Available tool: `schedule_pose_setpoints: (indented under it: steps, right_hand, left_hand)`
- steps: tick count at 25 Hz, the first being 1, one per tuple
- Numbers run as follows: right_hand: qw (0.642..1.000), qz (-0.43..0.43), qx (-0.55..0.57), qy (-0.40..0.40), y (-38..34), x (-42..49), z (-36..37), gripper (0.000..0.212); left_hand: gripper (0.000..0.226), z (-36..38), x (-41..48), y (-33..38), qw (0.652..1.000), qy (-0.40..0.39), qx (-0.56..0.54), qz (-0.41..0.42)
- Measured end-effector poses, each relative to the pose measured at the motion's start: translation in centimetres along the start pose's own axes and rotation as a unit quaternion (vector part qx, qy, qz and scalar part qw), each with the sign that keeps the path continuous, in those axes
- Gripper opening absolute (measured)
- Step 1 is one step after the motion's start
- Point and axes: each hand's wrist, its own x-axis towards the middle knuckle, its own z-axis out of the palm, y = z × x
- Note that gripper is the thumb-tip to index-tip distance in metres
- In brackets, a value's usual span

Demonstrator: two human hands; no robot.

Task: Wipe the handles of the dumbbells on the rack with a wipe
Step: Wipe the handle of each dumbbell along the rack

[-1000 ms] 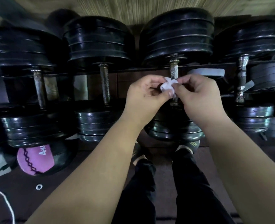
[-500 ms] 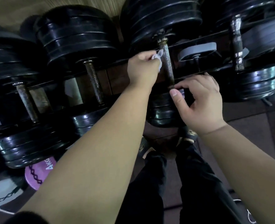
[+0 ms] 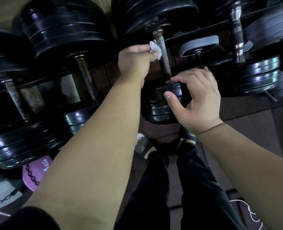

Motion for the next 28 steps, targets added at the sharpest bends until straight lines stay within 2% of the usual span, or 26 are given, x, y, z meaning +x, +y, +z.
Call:
schedule_pose_setpoints:
  steps: [3,7,9,12,15,19,21,23,25,26,28]
  right_hand:
    - [1.000,-0.009,0.000,0.003,0.1,-0.1,0.1,0.031]
    - [1.000,-0.010,0.000,0.005,0.3,-0.2,0.3,0.031]
    - [1.000,-0.009,0.001,0.007,0.3,-0.2,0.3,0.031]
    - [1.000,-0.007,-0.002,0.010,0.4,-0.1,0.3,0.031]
    - [1.000,-0.012,-0.003,0.012,0.4,-0.1,0.4,0.031]
    - [1.000,-0.009,-0.004,0.015,0.3,0.0,0.4,0.030]
    - [1.000,-0.009,-0.005,0.015,0.3,-0.1,0.5,0.029]
    - [1.000,-0.008,-0.006,0.015,0.4,0.0,0.4,0.029]
    - [1.000,-0.010,-0.008,0.017,0.4,0.0,0.4,0.029]
    - [1.000,-0.011,-0.010,0.017,0.3,0.0,0.4,0.030]
    - [1.000,-0.011,-0.009,0.017,0.3,-0.1,0.4,0.030]
  left_hand:
    - [0.025,0.0,-0.2,-0.2,1.000,-0.021,-0.013,0.010]
    - [0.025,0.7,1.4,-0.6,0.997,0.036,-0.040,0.054]
    - [0.019,0.8,2.2,-1.1,0.994,0.056,-0.002,0.096]
    - [0.014,0.2,1.4,-2.0,0.991,0.021,0.074,0.109]
    - [0.025,-0.7,0.4,-2.6,0.985,-0.027,0.131,0.108]
    - [0.027,-0.1,1.7,-0.6,0.982,0.044,0.098,0.158]
    - [0.028,0.2,2.7,-0.3,0.979,0.053,0.099,0.169]
    - [0.018,-0.1,1.9,-1.3,0.983,0.024,0.120,0.137]
    - [0.013,-1.0,0.4,-2.7,0.978,-0.042,0.184,0.092]
    - [0.011,-1.3,-0.1,-3.0,0.973,-0.064,0.204,0.084]
    - [0.013,-1.4,0.1,-2.5,0.974,-0.055,0.193,0.108]
